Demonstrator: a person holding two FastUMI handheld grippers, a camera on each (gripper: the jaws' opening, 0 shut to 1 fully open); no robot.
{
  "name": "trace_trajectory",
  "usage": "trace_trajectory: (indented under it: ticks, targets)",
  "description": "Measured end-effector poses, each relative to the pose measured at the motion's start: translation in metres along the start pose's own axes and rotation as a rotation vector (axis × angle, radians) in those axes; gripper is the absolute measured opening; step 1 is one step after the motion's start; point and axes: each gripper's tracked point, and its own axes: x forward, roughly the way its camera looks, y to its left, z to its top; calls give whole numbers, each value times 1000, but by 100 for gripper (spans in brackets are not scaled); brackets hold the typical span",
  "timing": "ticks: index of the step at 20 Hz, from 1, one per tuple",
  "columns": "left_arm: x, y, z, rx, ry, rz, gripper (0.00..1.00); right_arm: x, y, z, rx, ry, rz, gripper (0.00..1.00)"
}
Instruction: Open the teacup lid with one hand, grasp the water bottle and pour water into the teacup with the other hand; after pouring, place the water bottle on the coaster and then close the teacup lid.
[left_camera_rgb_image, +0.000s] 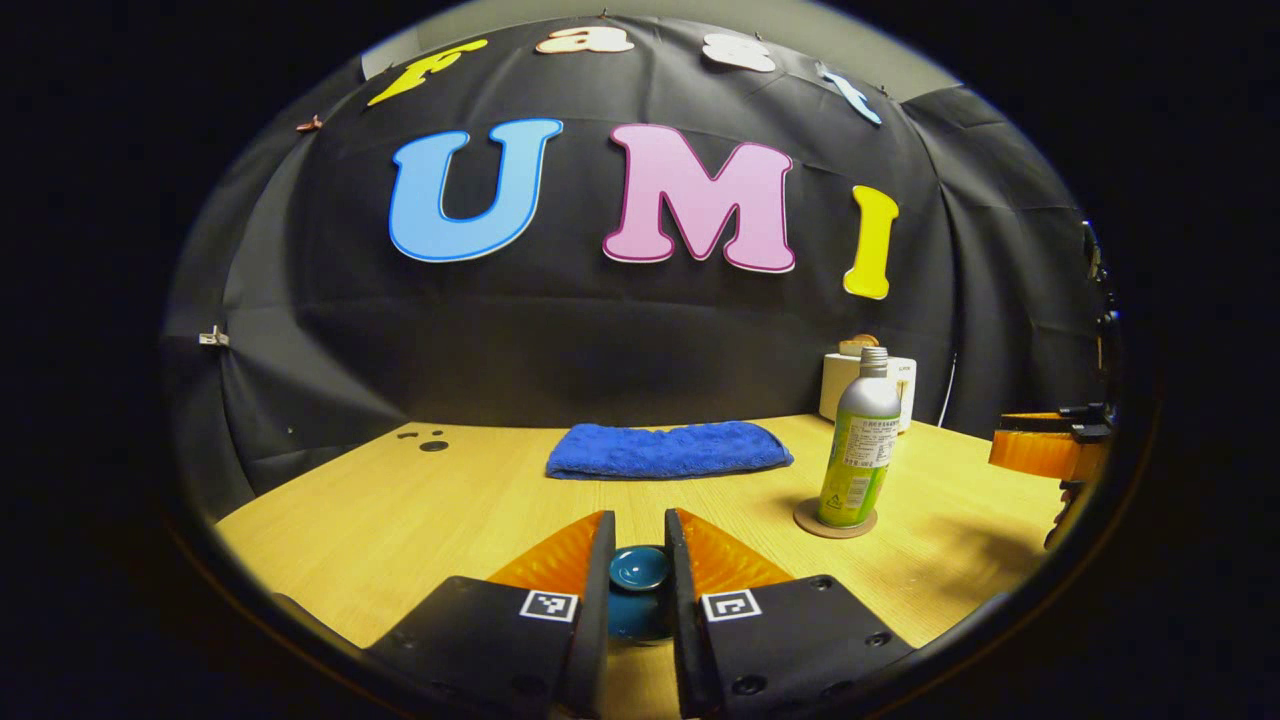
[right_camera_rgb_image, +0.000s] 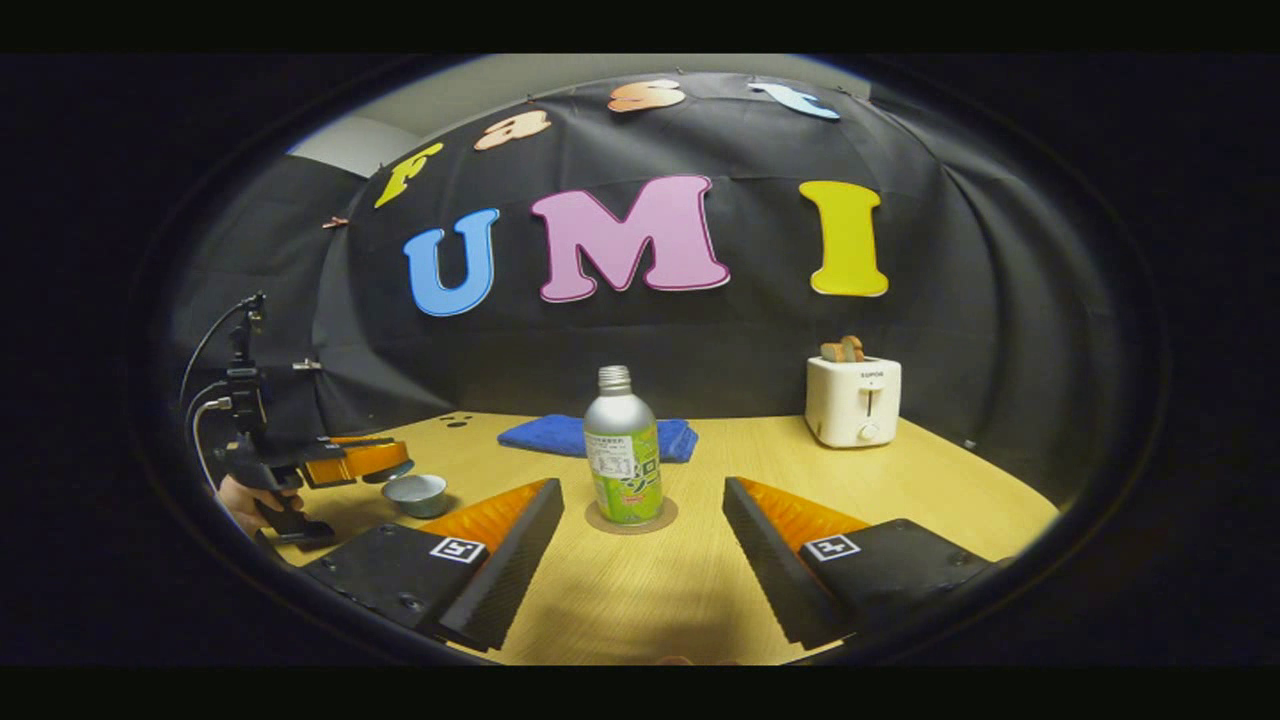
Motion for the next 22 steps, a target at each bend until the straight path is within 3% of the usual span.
trace_trajectory:
  ticks: [7,22]
  targets:
    - [19,-1,-15,34,60,8,31,1,6,2,81,-14,15,98]
    - [25,-8,-34,54,117,8,33,-2,27,-2,46,-6,65,99]
